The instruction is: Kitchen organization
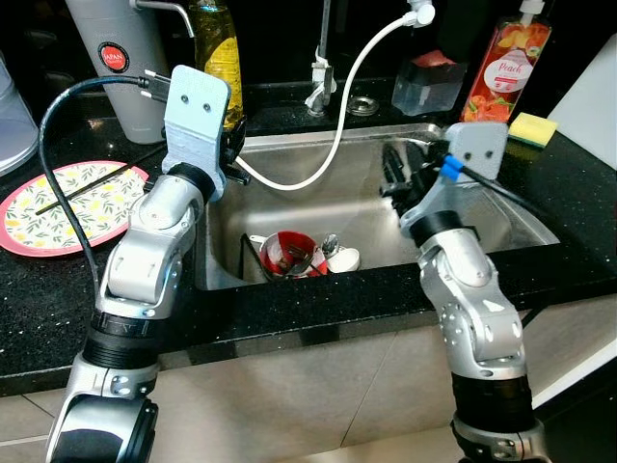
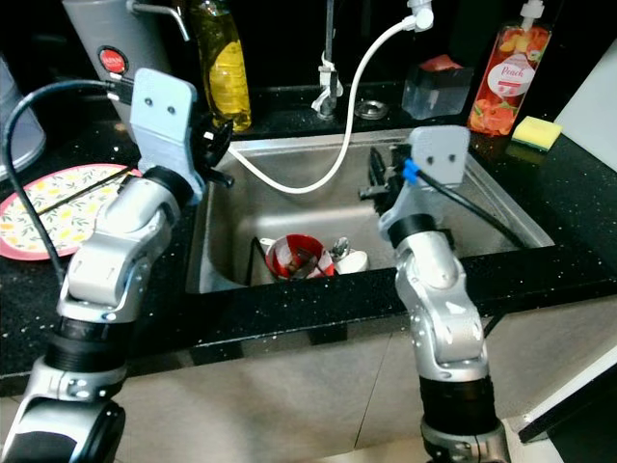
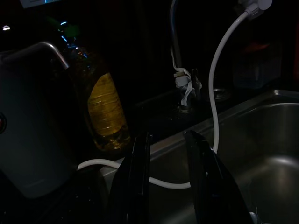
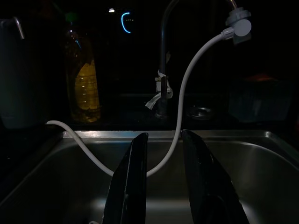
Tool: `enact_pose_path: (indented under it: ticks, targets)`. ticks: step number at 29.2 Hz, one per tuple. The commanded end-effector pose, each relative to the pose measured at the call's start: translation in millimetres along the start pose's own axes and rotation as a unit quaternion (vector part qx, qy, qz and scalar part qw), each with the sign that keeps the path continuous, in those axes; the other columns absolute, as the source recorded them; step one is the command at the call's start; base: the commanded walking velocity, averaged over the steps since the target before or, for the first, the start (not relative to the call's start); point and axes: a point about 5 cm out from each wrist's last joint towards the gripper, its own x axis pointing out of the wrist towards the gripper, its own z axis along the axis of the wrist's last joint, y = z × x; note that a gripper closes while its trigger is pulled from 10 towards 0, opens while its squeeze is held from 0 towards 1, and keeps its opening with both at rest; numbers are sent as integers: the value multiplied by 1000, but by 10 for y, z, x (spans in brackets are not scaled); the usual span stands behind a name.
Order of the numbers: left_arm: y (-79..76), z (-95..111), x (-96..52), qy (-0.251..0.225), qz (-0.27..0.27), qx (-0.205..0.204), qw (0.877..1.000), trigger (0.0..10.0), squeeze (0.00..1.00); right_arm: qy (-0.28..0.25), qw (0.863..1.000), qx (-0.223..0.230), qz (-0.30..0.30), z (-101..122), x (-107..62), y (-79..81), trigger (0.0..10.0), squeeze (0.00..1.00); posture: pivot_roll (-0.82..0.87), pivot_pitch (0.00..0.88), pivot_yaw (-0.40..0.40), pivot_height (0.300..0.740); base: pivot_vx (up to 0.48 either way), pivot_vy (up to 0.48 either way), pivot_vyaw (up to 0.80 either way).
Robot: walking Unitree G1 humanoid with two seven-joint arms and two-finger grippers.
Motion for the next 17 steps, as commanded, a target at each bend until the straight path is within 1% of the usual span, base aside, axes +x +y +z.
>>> enact_pose_path:
  ticks: [1,10,13,17]
  targets:
    - [-32,19,27,-4,-1,1,1000,10000,0,-2,1000,3,-2,22,-17,1,10000,0,53,0,8,740,0,0,0]
    - [-40,27,40,-6,0,-3,1000,10000,0,-7,1000,3,-7,44,7,-17,10000,0,50,0,12,740,0,0,0]
    - [-47,19,46,-5,-2,-3,1000,10000,0,-7,1000,4,-6,39,-1,-1,10000,0,50,0,17,740,0,0,0]
    - [-66,9,48,-4,-8,-4,1000,10000,0,-6,1000,2,-13,31,-20,-23,10000,0,50,0,17,740,0,0,0]
